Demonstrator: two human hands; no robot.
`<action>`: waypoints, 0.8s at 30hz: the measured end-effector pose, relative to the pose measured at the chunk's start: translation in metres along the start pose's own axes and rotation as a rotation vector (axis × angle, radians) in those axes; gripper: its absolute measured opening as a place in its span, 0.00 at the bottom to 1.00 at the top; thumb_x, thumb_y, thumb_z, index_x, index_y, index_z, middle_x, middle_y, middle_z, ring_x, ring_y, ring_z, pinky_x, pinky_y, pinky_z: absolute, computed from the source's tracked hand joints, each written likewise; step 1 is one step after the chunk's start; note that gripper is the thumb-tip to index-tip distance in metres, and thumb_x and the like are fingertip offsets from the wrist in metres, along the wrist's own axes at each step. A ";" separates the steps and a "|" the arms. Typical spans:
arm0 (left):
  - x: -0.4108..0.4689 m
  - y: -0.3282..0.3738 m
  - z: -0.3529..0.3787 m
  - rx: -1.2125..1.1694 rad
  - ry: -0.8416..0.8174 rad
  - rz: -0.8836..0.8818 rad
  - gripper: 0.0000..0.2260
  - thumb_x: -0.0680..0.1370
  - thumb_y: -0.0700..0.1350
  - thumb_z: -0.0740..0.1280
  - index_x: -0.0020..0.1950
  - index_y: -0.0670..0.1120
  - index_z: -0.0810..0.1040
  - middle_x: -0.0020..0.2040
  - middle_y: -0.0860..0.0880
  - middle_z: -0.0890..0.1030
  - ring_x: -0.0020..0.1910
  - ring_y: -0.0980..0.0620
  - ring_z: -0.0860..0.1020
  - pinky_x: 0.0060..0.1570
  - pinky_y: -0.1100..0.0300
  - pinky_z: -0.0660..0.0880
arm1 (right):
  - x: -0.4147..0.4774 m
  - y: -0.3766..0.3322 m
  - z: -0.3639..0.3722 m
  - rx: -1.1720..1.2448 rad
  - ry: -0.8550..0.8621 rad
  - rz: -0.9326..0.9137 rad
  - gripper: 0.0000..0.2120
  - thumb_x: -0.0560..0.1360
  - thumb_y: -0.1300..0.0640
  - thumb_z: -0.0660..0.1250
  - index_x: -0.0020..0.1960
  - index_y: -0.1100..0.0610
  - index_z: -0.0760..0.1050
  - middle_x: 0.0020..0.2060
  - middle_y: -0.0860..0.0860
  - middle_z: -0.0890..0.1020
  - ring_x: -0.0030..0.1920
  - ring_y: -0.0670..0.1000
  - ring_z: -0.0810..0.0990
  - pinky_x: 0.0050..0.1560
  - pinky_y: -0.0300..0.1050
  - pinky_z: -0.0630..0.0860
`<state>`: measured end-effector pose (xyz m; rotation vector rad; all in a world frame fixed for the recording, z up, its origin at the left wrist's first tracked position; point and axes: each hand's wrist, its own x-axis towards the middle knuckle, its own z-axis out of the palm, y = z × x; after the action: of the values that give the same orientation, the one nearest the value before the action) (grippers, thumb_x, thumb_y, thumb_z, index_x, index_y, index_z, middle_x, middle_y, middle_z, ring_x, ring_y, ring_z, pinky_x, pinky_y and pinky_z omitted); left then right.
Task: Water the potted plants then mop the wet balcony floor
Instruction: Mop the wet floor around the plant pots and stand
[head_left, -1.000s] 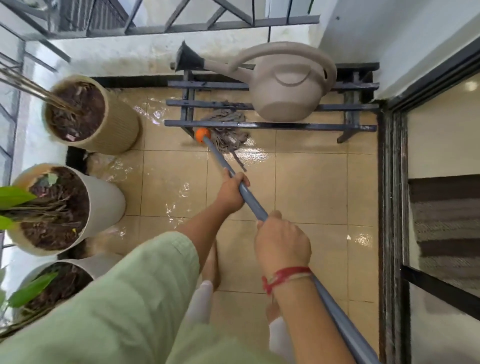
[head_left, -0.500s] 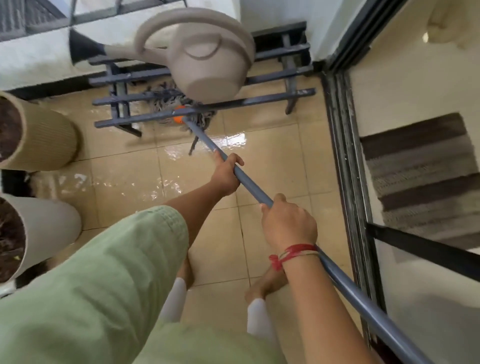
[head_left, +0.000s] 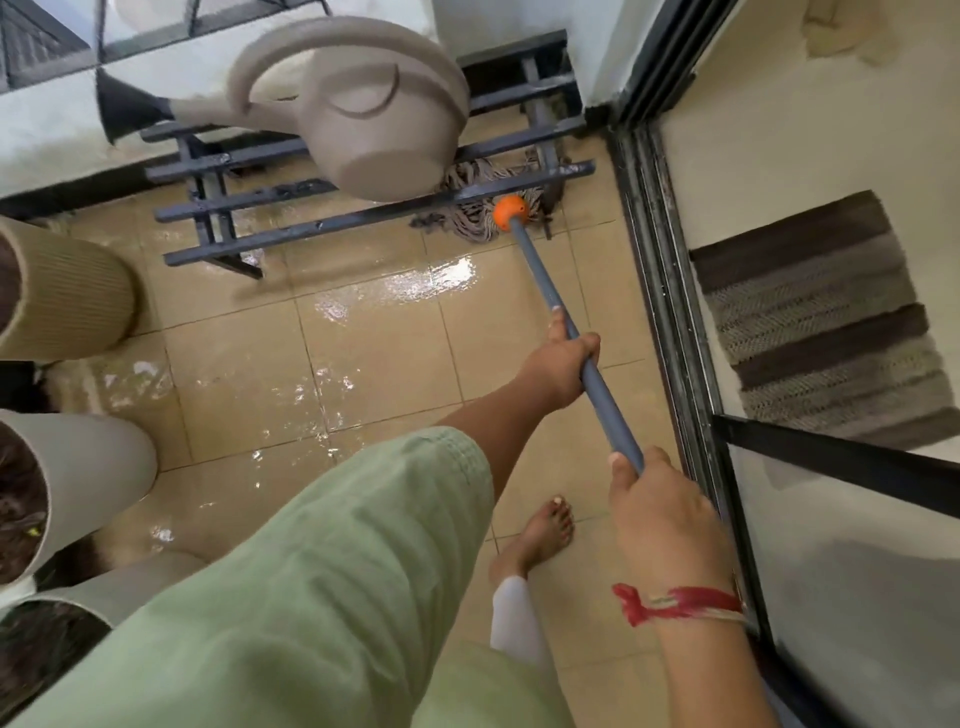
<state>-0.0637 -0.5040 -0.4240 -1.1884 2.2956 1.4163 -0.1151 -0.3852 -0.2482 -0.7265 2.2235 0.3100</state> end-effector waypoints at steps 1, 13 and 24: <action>-0.006 -0.008 -0.004 -0.001 0.021 -0.015 0.09 0.76 0.42 0.68 0.53 0.44 0.71 0.76 0.32 0.43 0.63 0.34 0.72 0.59 0.52 0.73 | -0.004 -0.009 0.002 -0.014 0.008 -0.014 0.17 0.81 0.45 0.50 0.60 0.56 0.68 0.50 0.57 0.78 0.49 0.58 0.75 0.39 0.44 0.62; -0.123 -0.159 -0.078 -0.089 0.274 -0.254 0.11 0.76 0.43 0.69 0.52 0.38 0.73 0.66 0.32 0.60 0.57 0.37 0.73 0.60 0.59 0.70 | -0.058 -0.142 0.072 -0.154 0.008 -0.320 0.15 0.82 0.50 0.52 0.60 0.57 0.69 0.52 0.54 0.81 0.53 0.56 0.80 0.44 0.45 0.72; -0.117 -0.204 -0.110 -0.022 0.309 -0.370 0.12 0.74 0.36 0.70 0.55 0.38 0.73 0.67 0.31 0.59 0.51 0.40 0.72 0.55 0.62 0.69 | -0.022 -0.177 0.081 -0.185 0.026 -0.473 0.14 0.82 0.52 0.54 0.60 0.59 0.71 0.52 0.55 0.81 0.52 0.57 0.80 0.39 0.45 0.67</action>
<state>0.1847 -0.5771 -0.4388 -1.8352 2.0861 1.1921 0.0493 -0.4844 -0.2860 -1.3291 1.9857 0.2690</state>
